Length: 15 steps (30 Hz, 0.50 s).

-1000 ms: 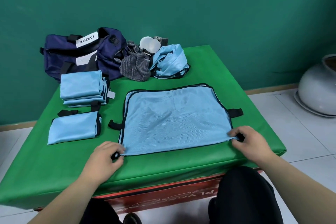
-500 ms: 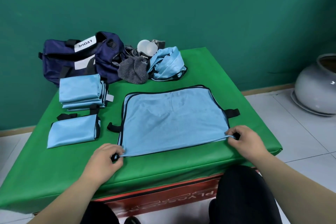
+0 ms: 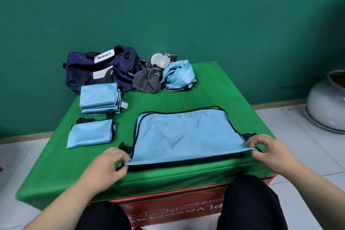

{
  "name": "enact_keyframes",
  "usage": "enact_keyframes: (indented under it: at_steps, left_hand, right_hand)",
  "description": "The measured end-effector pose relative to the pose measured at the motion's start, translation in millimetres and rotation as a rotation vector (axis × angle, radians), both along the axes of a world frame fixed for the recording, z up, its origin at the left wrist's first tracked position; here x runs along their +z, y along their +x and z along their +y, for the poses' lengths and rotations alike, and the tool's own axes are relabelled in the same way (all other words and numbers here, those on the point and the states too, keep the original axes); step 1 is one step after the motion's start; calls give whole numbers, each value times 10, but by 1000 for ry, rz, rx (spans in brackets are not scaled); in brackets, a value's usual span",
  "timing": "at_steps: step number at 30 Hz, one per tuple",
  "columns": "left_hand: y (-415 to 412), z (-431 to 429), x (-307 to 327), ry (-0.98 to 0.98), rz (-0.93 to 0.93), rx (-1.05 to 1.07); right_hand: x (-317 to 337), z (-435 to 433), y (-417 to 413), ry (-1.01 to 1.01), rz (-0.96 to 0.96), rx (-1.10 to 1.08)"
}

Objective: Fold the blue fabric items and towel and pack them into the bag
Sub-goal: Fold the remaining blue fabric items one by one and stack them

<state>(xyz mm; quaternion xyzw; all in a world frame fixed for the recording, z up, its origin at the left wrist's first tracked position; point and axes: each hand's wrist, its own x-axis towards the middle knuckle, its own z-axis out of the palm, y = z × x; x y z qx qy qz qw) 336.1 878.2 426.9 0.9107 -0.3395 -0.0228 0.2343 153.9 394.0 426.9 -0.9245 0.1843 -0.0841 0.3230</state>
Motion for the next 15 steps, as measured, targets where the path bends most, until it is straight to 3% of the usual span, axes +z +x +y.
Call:
enact_keyframes:
  at_steps: [7,15]
  left_hand:
    - [105,-36,232,-10,13,-39]
    - [776,-365,302,83,-31,-2]
  right_hand:
    - [182,-76,137,48,-19,-1]
    - [252,-263,840,46,91,-24]
